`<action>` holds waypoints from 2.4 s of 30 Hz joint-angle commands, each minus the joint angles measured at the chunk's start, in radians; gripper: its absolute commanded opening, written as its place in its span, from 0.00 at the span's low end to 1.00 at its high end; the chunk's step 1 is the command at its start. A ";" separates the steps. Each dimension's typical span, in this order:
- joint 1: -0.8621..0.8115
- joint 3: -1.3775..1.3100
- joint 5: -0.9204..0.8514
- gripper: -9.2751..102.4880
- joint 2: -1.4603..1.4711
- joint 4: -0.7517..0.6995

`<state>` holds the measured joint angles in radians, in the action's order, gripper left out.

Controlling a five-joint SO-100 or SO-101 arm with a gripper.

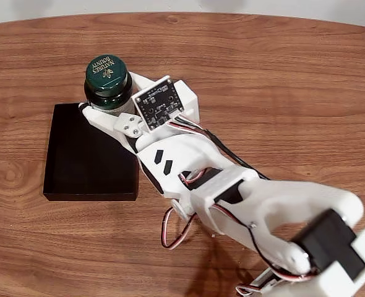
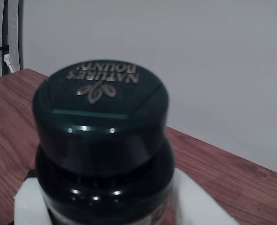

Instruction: Pick up the pill bottle and place it in the black box.

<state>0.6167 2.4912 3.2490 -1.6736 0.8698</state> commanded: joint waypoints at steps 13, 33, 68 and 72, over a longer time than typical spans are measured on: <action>0.060 -0.149 -0.092 0.21 0.186 0.164; 0.075 -0.247 -0.127 0.23 0.448 0.259; 0.052 -0.359 -0.140 0.39 0.676 0.305; 0.046 -0.328 -0.127 0.40 0.647 0.288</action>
<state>0.6734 2.1598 3.1247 -0.9587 1.1505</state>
